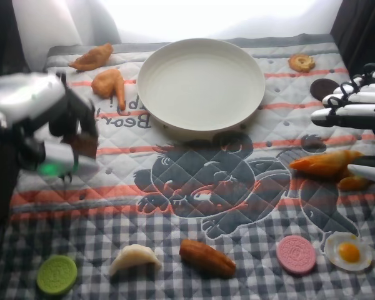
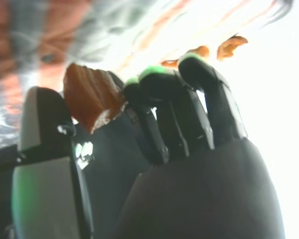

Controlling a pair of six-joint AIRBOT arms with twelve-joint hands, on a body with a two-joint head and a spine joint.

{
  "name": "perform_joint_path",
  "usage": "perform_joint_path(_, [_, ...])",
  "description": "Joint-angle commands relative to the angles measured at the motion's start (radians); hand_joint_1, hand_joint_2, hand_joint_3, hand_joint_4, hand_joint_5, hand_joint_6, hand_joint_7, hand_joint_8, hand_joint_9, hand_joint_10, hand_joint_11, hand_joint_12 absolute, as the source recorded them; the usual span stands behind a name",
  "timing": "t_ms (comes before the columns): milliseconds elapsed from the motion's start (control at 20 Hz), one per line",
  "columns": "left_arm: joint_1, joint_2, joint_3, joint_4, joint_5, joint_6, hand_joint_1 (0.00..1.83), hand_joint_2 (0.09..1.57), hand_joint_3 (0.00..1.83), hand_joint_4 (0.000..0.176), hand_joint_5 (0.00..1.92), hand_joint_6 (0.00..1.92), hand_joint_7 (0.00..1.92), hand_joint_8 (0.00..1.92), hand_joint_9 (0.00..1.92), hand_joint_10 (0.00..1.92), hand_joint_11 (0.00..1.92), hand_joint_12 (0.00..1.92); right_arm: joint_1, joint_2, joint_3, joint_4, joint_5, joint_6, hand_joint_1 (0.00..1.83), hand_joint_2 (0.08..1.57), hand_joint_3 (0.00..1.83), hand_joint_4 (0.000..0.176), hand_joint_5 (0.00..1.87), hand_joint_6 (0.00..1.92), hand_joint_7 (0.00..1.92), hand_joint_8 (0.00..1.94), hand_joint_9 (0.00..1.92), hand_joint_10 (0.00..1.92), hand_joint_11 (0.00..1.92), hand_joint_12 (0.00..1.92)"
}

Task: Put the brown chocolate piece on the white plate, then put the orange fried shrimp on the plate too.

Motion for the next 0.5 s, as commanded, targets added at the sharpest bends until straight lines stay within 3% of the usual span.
perform_joint_path(0, [-0.037,-0.008,0.018,0.040,-0.077,-0.001,1.12,1.06,0.00,0.000,1.09,0.80,1.15,0.73,0.92,0.82,0.27,1.15,0.012,0.005,0.000,0.020,0.117,0.002,0.78,1.26,0.00,0.037,0.51,0.00,0.46,0.00,0.40,0.00,0.14,0.55])
perform_joint_path(50, [-0.072,-0.024,0.036,0.053,-0.058,-0.001,1.13,1.05,0.00,0.000,1.12,0.76,1.12,0.79,0.95,0.68,0.29,1.20,0.012,0.005,0.000,0.020,0.117,0.002,0.73,1.26,0.00,0.029,0.50,0.00,0.47,0.00,0.41,0.01,0.17,0.56])
perform_joint_path(100, [-0.116,-0.048,0.064,0.065,-0.028,-0.001,1.25,1.06,0.00,0.000,1.15,0.51,1.10,1.01,0.96,0.64,0.31,1.15,0.012,0.004,0.000,0.020,0.117,0.002,0.71,1.27,0.00,0.043,0.49,0.00,0.45,0.00,0.40,0.00,0.16,0.55])
perform_joint_path(150, [-0.157,-0.077,0.094,0.071,-0.005,-0.001,1.27,1.04,0.00,0.000,1.13,0.59,1.19,0.81,0.97,0.40,0.30,1.04,0.012,0.003,0.000,0.020,0.117,0.002,0.75,1.27,0.00,0.036,0.50,0.00,0.46,0.00,0.41,0.01,0.17,0.56])
perform_joint_path(250, [-0.223,-0.135,0.152,0.073,0.044,-0.001,1.27,1.04,0.00,0.000,1.16,0.54,1.17,0.85,0.99,0.37,0.33,1.15,0.012,0.001,0.001,0.020,0.117,0.002,0.74,1.27,0.00,0.029,0.51,0.00,0.47,0.01,0.43,0.01,0.20,0.56])
perform_joint_path(300, [-0.249,-0.166,0.181,0.073,0.066,-0.001,1.26,1.04,0.00,0.000,1.12,0.66,1.19,0.76,0.99,0.50,0.32,1.29,0.012,-0.001,0.003,0.019,0.117,0.002,0.74,1.27,0.00,0.037,0.50,0.00,0.47,0.00,0.44,0.01,0.21,0.57])
perform_joint_path(400, [-0.299,-0.230,0.247,0.073,0.120,-0.001,1.25,1.04,0.00,0.000,1.07,0.77,1.22,0.69,0.96,0.52,0.26,1.25,0.012,-0.006,0.007,0.019,0.117,0.002,0.74,1.27,0.00,0.034,0.50,0.00,0.47,0.00,0.43,0.00,0.20,0.56])
perform_joint_path(450, [-0.318,-0.265,0.283,0.070,0.153,0.001,1.26,1.04,0.00,0.000,1.08,0.73,1.22,0.72,0.96,0.48,0.26,1.19,0.013,-0.008,0.009,0.019,0.117,0.002,0.74,1.27,0.00,0.036,0.50,0.00,0.47,0.00,0.43,0.00,0.19,0.55])
